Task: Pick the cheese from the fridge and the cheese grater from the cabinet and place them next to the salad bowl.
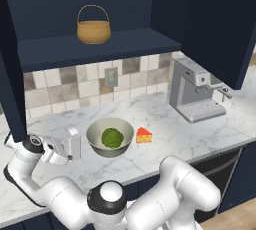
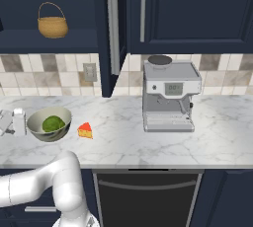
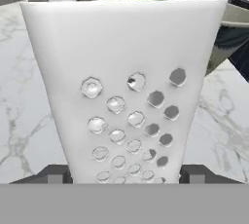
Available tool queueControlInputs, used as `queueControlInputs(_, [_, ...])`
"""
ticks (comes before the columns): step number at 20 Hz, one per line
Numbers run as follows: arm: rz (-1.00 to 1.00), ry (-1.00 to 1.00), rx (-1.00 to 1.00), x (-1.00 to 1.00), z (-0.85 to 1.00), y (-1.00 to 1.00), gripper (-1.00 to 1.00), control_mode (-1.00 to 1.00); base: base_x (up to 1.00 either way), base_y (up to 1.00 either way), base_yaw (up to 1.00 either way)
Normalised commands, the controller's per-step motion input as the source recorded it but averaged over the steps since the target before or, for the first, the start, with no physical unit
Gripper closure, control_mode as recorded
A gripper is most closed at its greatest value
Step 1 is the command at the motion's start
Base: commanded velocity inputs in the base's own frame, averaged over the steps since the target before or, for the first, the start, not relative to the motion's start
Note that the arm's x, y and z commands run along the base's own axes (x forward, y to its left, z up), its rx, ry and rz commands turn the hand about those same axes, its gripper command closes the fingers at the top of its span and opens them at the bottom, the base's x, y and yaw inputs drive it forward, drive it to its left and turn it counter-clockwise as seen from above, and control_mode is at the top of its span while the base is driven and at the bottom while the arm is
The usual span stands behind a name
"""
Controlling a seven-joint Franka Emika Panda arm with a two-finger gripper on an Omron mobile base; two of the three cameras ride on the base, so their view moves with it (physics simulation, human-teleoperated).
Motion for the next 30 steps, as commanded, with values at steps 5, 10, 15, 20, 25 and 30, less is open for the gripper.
queueControlInputs(5, [0.00,0.00,0.00,-0.09,0.00,0.00,-1.00,-1.00,0.00,0.00,0.00])
queueControlInputs(10, [0.00,0.00,0.00,-0.13,0.00,0.08,-1.00,-1.00,0.00,0.00,0.00])
queueControlInputs(15, [0.04,0.00,0.00,0.00,0.00,0.27,-1.00,-1.00,0.00,0.00,0.00])
queueControlInputs(20, [0.10,0.03,0.00,0.03,0.00,0.28,-1.00,-1.00,0.00,0.00,0.00])
queueControlInputs(25, [0.27,0.12,0.00,-0.15,0.00,0.12,-1.00,-1.00,0.00,0.00,0.00])
queueControlInputs(30, [0.33,0.02,0.00,-0.99,0.07,0.00,-1.00,-1.00,0.00,0.00,0.00])
